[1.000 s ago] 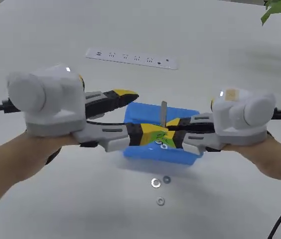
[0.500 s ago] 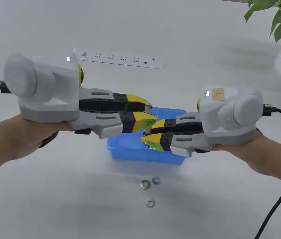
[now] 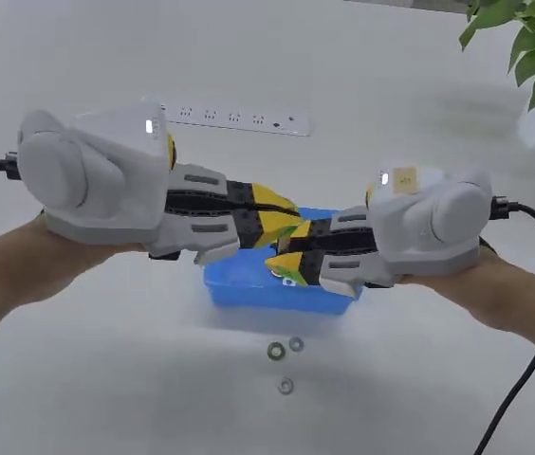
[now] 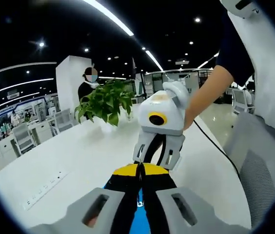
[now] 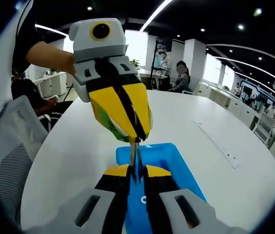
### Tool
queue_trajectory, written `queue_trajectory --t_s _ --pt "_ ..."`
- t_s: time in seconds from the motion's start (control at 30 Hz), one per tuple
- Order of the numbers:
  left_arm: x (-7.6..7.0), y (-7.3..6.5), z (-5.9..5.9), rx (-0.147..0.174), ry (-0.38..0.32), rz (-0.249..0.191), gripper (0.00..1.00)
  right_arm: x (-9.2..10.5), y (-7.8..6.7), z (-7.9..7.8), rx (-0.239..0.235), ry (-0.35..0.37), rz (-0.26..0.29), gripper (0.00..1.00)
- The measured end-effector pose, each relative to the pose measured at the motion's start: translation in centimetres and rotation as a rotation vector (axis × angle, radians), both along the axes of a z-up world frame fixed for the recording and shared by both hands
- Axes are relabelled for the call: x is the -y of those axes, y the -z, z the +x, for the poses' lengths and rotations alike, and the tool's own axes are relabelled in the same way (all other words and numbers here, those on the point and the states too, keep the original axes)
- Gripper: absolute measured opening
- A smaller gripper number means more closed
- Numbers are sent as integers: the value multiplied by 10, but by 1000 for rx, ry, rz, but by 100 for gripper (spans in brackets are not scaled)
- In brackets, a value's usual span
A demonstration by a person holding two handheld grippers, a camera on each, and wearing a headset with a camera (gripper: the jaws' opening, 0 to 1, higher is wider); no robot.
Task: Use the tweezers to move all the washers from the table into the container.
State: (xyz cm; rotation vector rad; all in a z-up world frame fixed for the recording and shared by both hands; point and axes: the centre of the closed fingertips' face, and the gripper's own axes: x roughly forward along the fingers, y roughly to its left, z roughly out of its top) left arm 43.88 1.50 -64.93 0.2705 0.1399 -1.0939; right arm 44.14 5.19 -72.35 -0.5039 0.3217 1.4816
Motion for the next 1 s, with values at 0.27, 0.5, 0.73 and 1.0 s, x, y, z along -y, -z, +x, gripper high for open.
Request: queue_trajectory --t_s 0.27,0.5,0.73,1.0 --pt "-8 -14 -2 33 -47 6 4 3 -2 -4 49 16 -43 19" --pt "-17 -32 -10 64 -85 -5 4 13 -13 -9 72 34 -33 22" --pt "-18 -44 -28 83 -94 -3 4 35 -26 -16 81 100 -3 28" --pt "-19 -55 -45 92 -114 -19 4 64 -31 -41 67 122 14 33"
